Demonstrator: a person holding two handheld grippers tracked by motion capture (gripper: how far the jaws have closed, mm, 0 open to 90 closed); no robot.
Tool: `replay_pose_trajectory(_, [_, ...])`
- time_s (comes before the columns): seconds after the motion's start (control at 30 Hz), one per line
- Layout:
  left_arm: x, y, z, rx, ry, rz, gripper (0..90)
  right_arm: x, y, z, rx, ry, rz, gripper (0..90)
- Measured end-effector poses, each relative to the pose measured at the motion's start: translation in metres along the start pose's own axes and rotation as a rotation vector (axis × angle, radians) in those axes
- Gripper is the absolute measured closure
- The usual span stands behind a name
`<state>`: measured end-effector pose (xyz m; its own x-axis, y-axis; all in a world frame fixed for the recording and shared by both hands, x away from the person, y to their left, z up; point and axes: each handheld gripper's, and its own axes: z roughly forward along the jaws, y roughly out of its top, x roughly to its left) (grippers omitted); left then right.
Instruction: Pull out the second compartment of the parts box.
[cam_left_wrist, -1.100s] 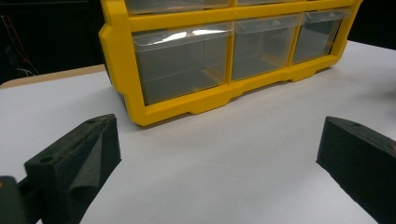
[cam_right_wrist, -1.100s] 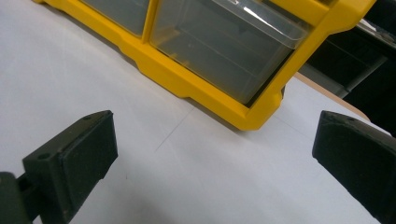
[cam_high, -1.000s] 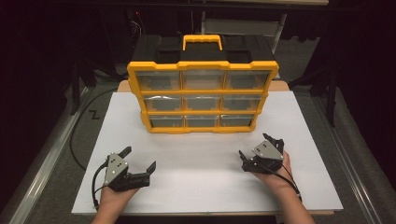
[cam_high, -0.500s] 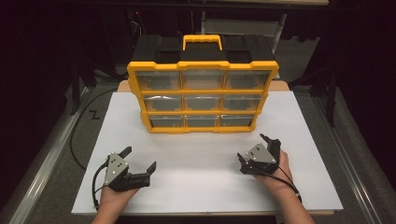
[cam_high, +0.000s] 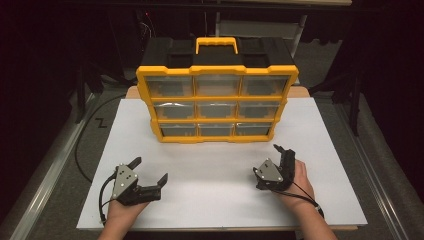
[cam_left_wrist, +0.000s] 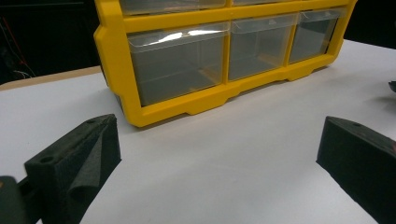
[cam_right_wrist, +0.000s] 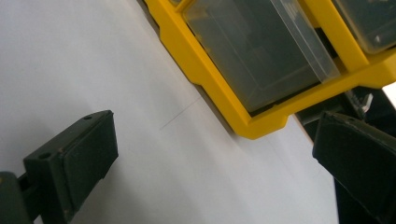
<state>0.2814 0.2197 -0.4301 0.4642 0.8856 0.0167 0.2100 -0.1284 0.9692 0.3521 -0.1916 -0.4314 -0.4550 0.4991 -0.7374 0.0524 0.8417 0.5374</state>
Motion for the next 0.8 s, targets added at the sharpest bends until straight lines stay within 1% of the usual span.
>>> replay_pose_trajectory(0.03, [0.000,0.000,0.000,0.000,0.000,0.000,0.4,0.002,0.001,0.000,0.001,0.001,0.010,1.5])
replay_pose_trajectory(0.07, [0.000,0.000,0.000,0.000,0.000,0.000,0.4,0.002,0.001,-0.001,0.005,0.000,-0.004,1.5])
replay_pose_trajectory(0.1, [0.000,0.000,0.000,0.001,0.000,0.001,0.4,0.002,0.001,-0.001,0.005,0.000,-0.004,1.5])
replay_pose_trajectory(0.2, [0.000,0.000,0.000,0.002,0.000,0.004,0.4,0.005,0.002,-0.001,0.008,-0.003,-0.035,1.5])
replay_pose_trajectory(0.27, [-0.001,0.000,0.001,0.002,-0.001,0.005,0.4,0.006,0.004,-0.002,0.014,-0.012,-0.076,1.5])
replay_pose_trajectory(0.33, [-0.001,0.000,0.001,0.001,0.002,0.007,0.4,0.007,0.005,-0.002,0.012,-0.021,-0.084,1.5])
replay_pose_trajectory(0.37, [-0.001,0.000,0.000,0.001,0.003,0.008,0.4,0.009,0.006,-0.004,0.015,-0.030,-0.110,1.5])
replay_pose_trajectory(0.4, [-0.001,0.000,0.000,0.000,0.004,0.007,0.4,0.009,0.006,-0.004,0.015,-0.030,-0.110,1.5])
replay_pose_trajectory(0.43, [-0.001,0.000,0.000,0.001,0.005,0.007,0.4,0.010,0.008,-0.005,0.021,-0.042,-0.141,1.5])
replay_pose_trajectory(0.5, [-0.001,0.000,0.000,0.002,0.004,0.007,0.4,0.011,0.008,-0.005,0.018,-0.046,-0.146,1.5])
replay_pose_trajectory(0.53, [-0.001,0.000,0.000,0.002,0.004,0.008,0.4,0.011,0.009,-0.005,0.018,-0.049,-0.164,1.5])
replay_pose_trajectory(0.57, [-0.001,0.000,0.000,0.001,0.004,0.008,0.4,0.012,0.010,-0.006,0.018,-0.061,-0.183,1.5])
replay_pose_trajectory(0.6, [-0.001,0.000,0.000,0.001,0.003,0.007,0.4,0.012,0.010,-0.006,0.018,-0.061,-0.183,1.5])
replay_pose_trajectory(0.67, [-0.001,0.000,0.000,0.001,0.003,0.008,0.4,0.013,0.012,-0.007,0.016,-0.075,-0.221,1.5])
replay_pose_trajectory(0.7, [-0.001,0.000,0.000,0.001,0.003,0.009,0.4,0.015,0.012,-0.008,0.020,-0.079,-0.224,1.5])
replay_pose_trajectory(0.73, [-0.001,0.000,0.000,0.001,0.004,0.010,0.4,0.016,0.013,-0.008,0.022,-0.083,-0.238,1.5])
replay_pose_trajectory(0.77, [-0.001,0.000,0.000,0.001,0.005,0.010,0.4,0.015,0.014,-0.008,0.024,-0.089,-0.271,1.5])
replay_pose_trajectory(0.8, [-0.001,0.000,0.000,0.000,0.006,0.011,0.4,0.016,0.014,-0.008,0.023,-0.093,-0.291,1.5])
